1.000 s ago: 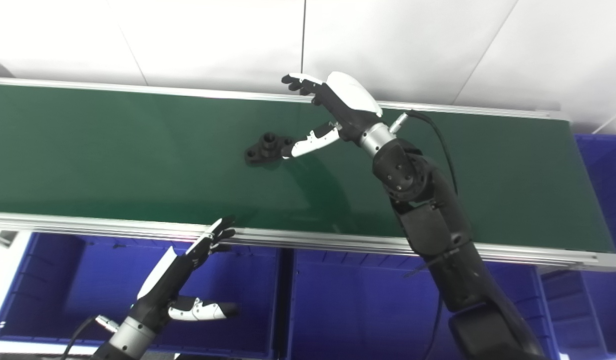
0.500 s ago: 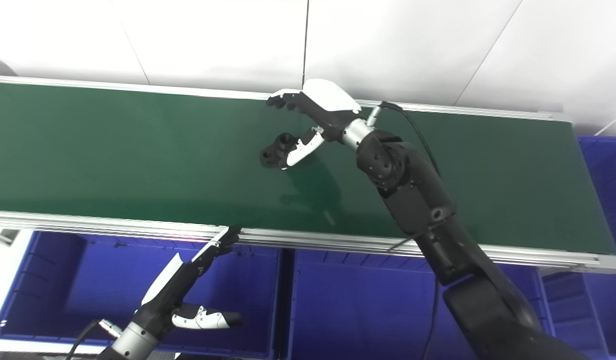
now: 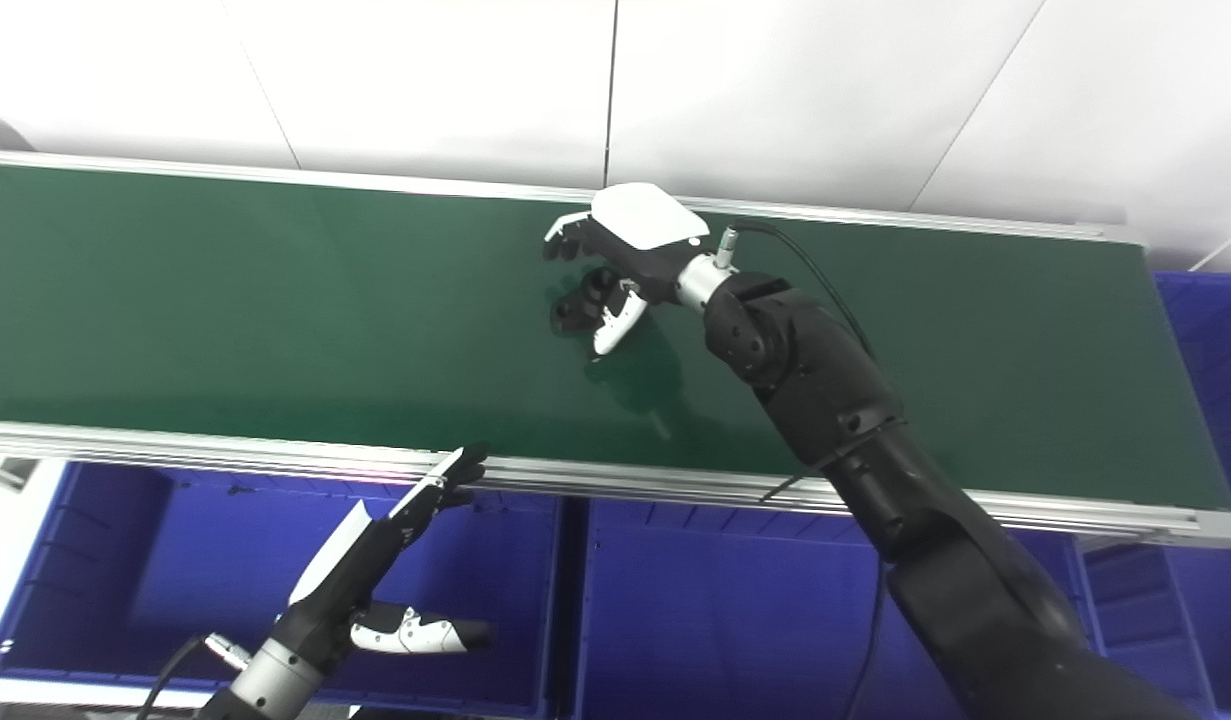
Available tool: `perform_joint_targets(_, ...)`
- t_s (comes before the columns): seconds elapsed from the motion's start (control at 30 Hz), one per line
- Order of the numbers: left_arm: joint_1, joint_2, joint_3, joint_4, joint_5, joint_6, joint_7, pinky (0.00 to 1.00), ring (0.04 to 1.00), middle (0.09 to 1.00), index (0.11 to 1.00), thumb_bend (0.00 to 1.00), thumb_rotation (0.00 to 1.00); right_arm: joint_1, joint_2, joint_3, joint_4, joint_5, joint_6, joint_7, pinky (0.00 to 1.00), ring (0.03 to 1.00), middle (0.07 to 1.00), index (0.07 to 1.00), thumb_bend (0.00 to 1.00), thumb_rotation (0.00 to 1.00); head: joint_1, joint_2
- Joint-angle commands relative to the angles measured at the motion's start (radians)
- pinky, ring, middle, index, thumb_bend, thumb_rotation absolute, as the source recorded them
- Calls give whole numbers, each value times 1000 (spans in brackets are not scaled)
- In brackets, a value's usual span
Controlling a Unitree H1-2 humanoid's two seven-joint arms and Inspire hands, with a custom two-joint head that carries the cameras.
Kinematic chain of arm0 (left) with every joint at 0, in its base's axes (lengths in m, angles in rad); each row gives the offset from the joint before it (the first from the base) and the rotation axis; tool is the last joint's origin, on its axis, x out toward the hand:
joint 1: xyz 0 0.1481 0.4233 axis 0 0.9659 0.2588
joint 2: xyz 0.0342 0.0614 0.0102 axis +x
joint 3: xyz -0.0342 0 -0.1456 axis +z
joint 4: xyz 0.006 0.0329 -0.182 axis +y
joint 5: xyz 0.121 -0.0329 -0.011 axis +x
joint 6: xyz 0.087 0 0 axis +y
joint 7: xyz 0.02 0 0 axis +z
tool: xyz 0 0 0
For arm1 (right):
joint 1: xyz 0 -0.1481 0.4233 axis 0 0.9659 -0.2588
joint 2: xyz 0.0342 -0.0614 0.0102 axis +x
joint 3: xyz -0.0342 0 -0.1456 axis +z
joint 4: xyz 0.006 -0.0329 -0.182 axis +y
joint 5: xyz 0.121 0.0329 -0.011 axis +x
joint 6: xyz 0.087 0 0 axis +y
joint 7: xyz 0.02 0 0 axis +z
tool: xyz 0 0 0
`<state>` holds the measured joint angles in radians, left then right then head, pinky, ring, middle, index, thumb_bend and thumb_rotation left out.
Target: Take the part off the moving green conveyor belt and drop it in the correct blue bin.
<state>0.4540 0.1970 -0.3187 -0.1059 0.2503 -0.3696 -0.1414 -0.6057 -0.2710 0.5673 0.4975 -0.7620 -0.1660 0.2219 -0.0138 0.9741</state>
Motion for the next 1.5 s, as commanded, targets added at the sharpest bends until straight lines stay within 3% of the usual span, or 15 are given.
perform_joint_targets(0.0,5,0,2,-27,-7,-17,0,885,944,977,958,845,466,-56,-22,8,7,-28,-50,-31,630,673,685,687,726,0,-3,3)
perform_joint_targets(0.17,5,-4,4,-37,-8,-12,0,878,938,977,957,843,462,-63,-52,20,42,-52,-75,-54,577,681,680,650,580,0,-5,10)
perform_joint_targets(0.37,8,-3,8,-50,-10,3,-4,874,938,976,956,860,477,-67,-79,22,51,-76,-49,-40,561,678,678,627,555,0,-14,19)
perform_joint_targets(0.43,9,-2,9,-57,-12,8,-5,880,941,977,958,859,480,-65,-89,25,39,-99,-30,-40,475,632,667,621,567,0,-20,25)
perform_joint_targets(0.47,10,-2,10,-61,-15,12,-7,897,950,979,959,857,476,-62,-95,27,28,-116,-19,-46,265,379,608,584,601,0,-23,30)
perform_joint_targets(0.5,9,-2,10,-64,-18,15,-8,903,954,981,960,857,478,-60,-97,26,20,-128,-13,-50,190,294,579,565,606,0,-23,31)
perform_joint_targets(0.53,9,-2,11,-68,-22,22,-10,903,955,981,960,857,479,-56,-100,26,12,-139,-11,-55,182,286,576,563,607,0,-22,35)
perform_joint_targets(0.6,8,-2,12,-75,-25,30,-11,913,958,980,959,860,478,-46,-103,25,-1,-154,-14,-66,182,278,478,521,545,0,-21,39)
perform_joint_targets(1.0,-11,-7,15,-71,-35,28,-10,858,935,978,960,865,478,-12,-128,45,-22,-225,-43,-145,174,240,417,509,526,0,-22,43)
perform_joint_targets(1.3,-17,-4,17,-71,-45,30,-18,888,945,981,962,863,481,5,-144,67,-39,-278,-47,-194,106,156,468,482,533,0,-24,41)
perform_joint_targets(1.47,-17,-5,17,-67,-50,35,-22,889,951,983,962,871,486,26,-141,55,-40,-283,-61,-285,96,148,462,484,532,0,-24,36)
